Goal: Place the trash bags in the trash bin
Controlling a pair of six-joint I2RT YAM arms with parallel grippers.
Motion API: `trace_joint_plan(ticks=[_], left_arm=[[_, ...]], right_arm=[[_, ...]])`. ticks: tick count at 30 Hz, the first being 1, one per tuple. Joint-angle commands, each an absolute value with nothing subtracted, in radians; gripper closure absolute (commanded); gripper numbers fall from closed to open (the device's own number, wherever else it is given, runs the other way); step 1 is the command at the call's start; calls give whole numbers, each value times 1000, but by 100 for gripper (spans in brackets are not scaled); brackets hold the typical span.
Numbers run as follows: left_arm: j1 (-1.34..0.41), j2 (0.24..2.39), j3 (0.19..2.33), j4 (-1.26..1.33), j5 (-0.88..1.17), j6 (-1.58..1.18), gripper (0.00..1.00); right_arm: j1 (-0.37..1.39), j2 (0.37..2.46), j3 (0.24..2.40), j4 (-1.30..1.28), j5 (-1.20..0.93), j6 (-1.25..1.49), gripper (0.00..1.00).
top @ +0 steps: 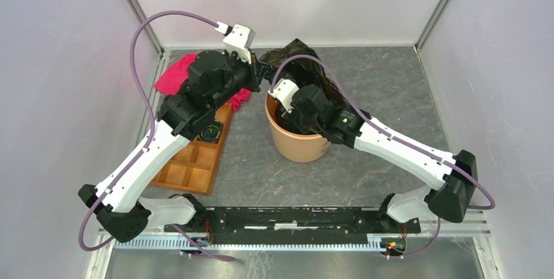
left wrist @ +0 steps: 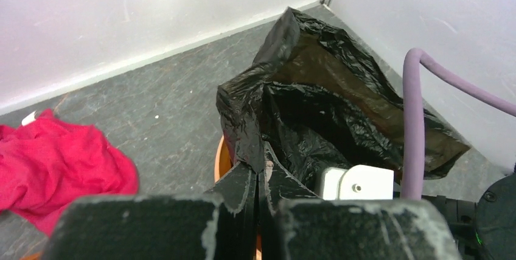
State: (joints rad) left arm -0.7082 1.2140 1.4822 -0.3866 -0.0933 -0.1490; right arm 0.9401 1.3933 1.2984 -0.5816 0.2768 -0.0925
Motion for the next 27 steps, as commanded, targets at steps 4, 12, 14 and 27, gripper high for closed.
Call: trace_joint_plan(ticks=[4, 12, 14, 27], left_arm=[[-704, 1170, 1401, -341, -135, -149, 98], [-704, 1105, 1321, -296, -63, -148, 98], [-704, 1092, 1308, -292, -62, -144, 98], [-703, 1055, 1278, -288, -52, -133, 98]], right_arm=[[942, 1392, 1481, -591, 182, -30, 70], [942, 1203, 1486, -577, 50, -2, 41], [943, 1158, 1457, -578, 132, -3, 38], [934, 1123, 1303, -468, 323, 114, 51]])
